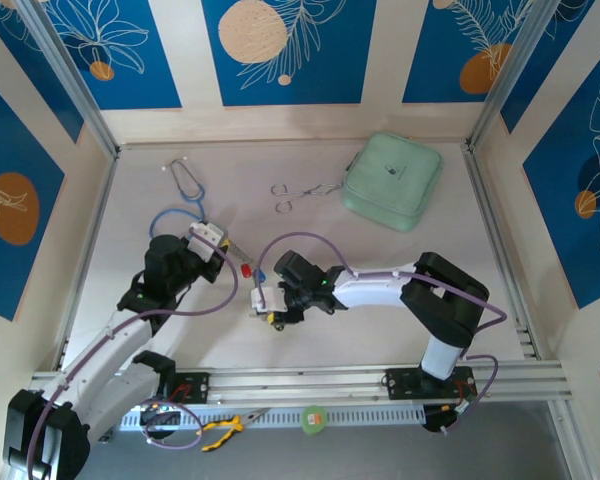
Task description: Put the keys on the keyring
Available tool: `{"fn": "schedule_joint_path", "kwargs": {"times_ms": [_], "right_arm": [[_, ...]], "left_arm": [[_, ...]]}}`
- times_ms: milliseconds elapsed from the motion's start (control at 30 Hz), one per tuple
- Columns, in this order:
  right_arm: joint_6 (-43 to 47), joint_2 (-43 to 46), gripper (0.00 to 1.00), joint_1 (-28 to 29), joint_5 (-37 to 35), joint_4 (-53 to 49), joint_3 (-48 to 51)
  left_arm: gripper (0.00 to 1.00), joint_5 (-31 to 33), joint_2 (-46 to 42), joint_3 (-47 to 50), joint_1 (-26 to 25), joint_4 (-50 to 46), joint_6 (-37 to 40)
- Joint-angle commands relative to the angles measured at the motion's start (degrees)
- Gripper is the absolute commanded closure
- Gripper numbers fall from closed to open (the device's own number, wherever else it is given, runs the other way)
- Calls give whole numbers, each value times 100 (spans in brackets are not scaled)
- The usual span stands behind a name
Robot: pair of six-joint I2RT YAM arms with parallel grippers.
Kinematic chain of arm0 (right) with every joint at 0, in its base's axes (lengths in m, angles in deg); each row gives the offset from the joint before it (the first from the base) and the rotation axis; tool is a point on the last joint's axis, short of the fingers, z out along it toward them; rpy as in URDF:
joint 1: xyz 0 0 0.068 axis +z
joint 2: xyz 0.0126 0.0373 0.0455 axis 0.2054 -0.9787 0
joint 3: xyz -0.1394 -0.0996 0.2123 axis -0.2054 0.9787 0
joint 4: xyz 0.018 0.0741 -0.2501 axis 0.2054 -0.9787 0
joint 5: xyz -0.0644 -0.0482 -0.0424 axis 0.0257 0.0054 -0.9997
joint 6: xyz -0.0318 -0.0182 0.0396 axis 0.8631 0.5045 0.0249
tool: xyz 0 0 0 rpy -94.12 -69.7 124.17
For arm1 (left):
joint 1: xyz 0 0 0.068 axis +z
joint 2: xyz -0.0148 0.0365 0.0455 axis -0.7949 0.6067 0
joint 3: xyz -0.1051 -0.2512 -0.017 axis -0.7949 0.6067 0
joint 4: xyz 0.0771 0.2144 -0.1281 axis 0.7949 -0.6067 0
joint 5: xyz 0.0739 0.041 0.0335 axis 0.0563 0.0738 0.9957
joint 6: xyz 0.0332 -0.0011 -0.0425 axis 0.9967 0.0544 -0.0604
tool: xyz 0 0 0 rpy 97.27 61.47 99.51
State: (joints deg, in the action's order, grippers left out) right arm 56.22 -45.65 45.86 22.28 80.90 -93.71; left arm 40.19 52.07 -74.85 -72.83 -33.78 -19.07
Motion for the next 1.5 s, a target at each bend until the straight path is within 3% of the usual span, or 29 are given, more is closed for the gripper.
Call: {"fn": "schedule_joint_path", "kwargs": {"times_ms": [0,500,733,933,1100,1167,1333,1467], "right_arm": [[143,-130,65,-15,464,-189,-163],[143,-487,65,3,314,-408,-404],[143,-557,76,-19,147,-545,-485],[152,-588,77,-15,97,-571,-494],[129,-461,97,-14,-84,-403,-418],[58,-339,100,-32,-47,-362,-368],[-769,317,100,-200,404,-771,-129],[-2441,1111,100,-320,685,-1031,341]], "left_arm": [[100,-74,-123,15,-21,320,-85],[100,-80,-132,42,-21,325,-67],[100,-63,-135,42,-27,304,-47],[100,-46,-137,32,-21,294,-34],[100,-45,-155,29,-16,290,-23],[100,-66,-153,31,-22,289,-23],[100,-144,-145,-22,-22,188,26],[100,-450,-9,-55,-59,202,42]]}}
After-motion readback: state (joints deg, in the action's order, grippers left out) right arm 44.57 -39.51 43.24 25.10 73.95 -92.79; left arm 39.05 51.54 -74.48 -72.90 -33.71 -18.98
